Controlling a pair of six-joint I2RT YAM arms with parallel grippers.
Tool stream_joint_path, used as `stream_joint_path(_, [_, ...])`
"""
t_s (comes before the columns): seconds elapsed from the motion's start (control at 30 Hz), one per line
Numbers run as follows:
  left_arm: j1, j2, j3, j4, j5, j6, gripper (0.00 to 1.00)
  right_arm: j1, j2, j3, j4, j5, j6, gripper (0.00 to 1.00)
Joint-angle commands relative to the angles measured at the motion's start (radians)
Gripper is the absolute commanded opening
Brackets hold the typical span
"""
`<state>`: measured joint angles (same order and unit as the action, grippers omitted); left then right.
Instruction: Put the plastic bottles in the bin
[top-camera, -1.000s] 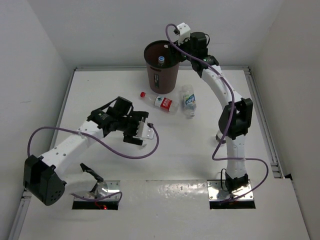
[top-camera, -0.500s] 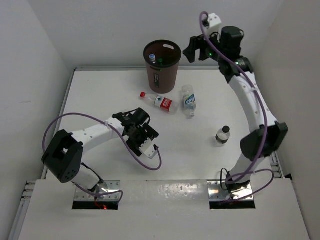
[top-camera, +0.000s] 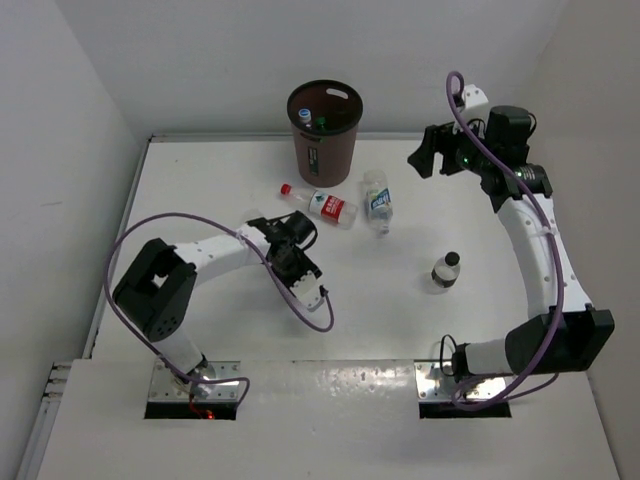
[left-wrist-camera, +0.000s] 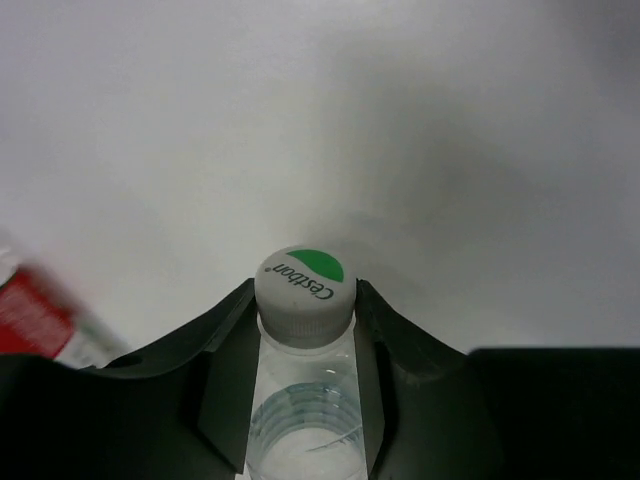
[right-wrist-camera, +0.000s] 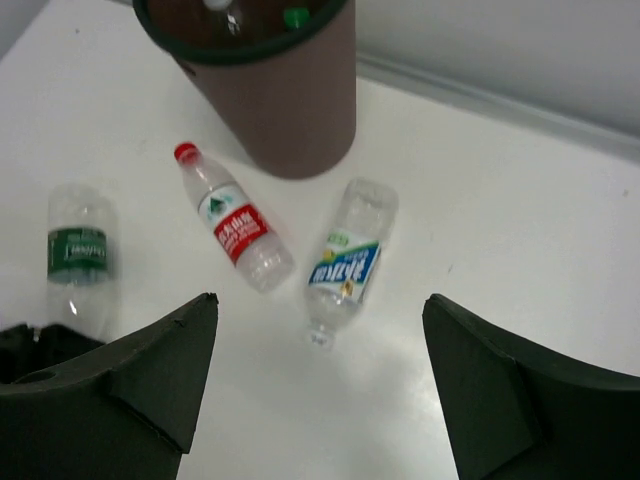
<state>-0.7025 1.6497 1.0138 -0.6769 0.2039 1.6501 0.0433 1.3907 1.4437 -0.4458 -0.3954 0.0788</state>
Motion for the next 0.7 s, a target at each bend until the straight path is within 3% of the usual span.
stream_joint_path(0.0, [-0.017, -0.039, 0.193, -0.041, 0.035, -0.079, 0.18, -0.017, -0.054, -0.092, -0.008, -0.051, -0.040, 0.82])
stream_joint_path(0.07, [-0.017, -0.048, 0.311, -0.070, 0.078, -0.171, 0.09, -0.019, -0.068, -0.144, -0.004, -0.078, -0.056, 0.81])
stream_joint_path(0.1, [-0.017, -0.048, 0.448, -0.070, 0.089, -0.294, 0.03, -0.020, -0.077, -0.184, 0.016, -0.083, -0.069, 0.81])
stream_joint_path(0.17, [0.020, -0.048, 0.608, -0.070, 0.162, -0.425, 0.00, -0.022, -0.088, -0.232, 0.045, -0.101, -0.070, 0.80])
stream_joint_path(0.2, [0.038, -0.035, 0.769, -0.050, 0.190, -0.503, 0.00, -0.017, -0.090, -0.253, 0.058, -0.108, -0.103, 0.78])
stream_joint_path(0.23, [0.078, -0.025, 0.834, -0.011, 0.204, -0.692, 0.00, -0.020, -0.091, -0.265, 0.067, -0.112, -0.105, 0.78])
stream_joint_path(0.33, [0.138, -0.040, 0.922, 0.305, 0.204, -0.967, 0.00, -0.017, -0.070, -0.276, 0.079, -0.143, -0.114, 0.77])
stream_joint_path(0.37, [0.176, -0.059, 0.896, 0.420, 0.183, -1.125, 0.00, -0.014, -0.058, -0.276, 0.081, -0.151, -0.108, 0.77])
stream_joint_path(0.4, [0.192, -0.091, 0.861, 0.661, 0.169, -1.192, 0.00, -0.014, -0.047, -0.276, 0.088, -0.158, -0.106, 0.77])
stream_joint_path(0.43, [0.202, -0.091, 0.809, 0.765, 0.151, -1.243, 0.00, -0.013, -0.044, -0.276, 0.085, -0.163, -0.097, 0.77])
stream_joint_path(0.53, [0.239, -0.006, 0.853, 0.982, 0.124, -1.363, 0.00, -0.008, -0.030, -0.282, 0.085, -0.169, -0.086, 0.76])
stream_joint_path(0.67, [0.323, 0.157, 1.018, 1.164, 0.123, -1.685, 0.00, -0.003, -0.036, -0.301, 0.067, -0.160, -0.085, 0.76])
